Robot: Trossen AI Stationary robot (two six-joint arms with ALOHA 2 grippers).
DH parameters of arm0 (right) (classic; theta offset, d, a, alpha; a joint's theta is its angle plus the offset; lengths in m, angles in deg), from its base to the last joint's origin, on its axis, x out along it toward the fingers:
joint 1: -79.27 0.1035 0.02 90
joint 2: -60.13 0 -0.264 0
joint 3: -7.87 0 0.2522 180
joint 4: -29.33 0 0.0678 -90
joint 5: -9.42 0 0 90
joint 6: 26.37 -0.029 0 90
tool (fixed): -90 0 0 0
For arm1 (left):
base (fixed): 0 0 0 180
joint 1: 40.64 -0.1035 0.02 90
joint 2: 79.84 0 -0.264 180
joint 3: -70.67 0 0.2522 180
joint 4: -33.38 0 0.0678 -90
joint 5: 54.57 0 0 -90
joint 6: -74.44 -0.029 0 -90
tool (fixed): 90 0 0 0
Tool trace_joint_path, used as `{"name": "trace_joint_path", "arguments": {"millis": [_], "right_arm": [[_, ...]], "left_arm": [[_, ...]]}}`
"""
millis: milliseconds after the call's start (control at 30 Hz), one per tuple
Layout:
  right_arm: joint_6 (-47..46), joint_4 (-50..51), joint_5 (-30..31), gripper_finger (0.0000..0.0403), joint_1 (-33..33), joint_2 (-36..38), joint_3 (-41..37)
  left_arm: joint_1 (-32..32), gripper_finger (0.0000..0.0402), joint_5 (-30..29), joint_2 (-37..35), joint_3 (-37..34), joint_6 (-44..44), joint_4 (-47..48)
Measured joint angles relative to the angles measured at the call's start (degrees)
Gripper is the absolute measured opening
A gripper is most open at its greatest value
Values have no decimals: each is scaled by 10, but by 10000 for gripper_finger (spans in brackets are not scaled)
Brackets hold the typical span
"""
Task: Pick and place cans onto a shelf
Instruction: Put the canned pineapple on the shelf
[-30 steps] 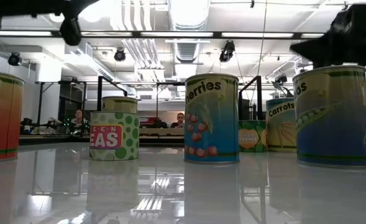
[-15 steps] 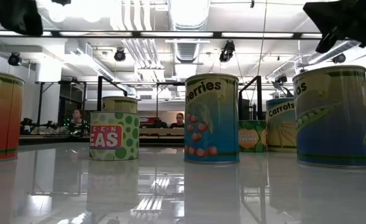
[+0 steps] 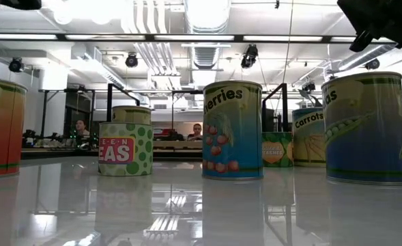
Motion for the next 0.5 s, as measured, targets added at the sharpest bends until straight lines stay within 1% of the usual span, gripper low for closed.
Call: {"name": "trace_joint_path", "arguments": {"millis": [200,300,400,500], "right_arm": [[-4,7,-1,9,0,0,0],[-4,11,-5,9,0,0,0],[-4,22,-5,9,0,0,0],[-4,23,-5,9,0,-1,0]], "left_arm": [[-2,179,-4,26,-5,-8,14],[-2,231,-32,32,-8,-12,13],[-2,271,-50,35,-8,-28,12],[-3,296,-58,36,-15,-37,-2]]}}
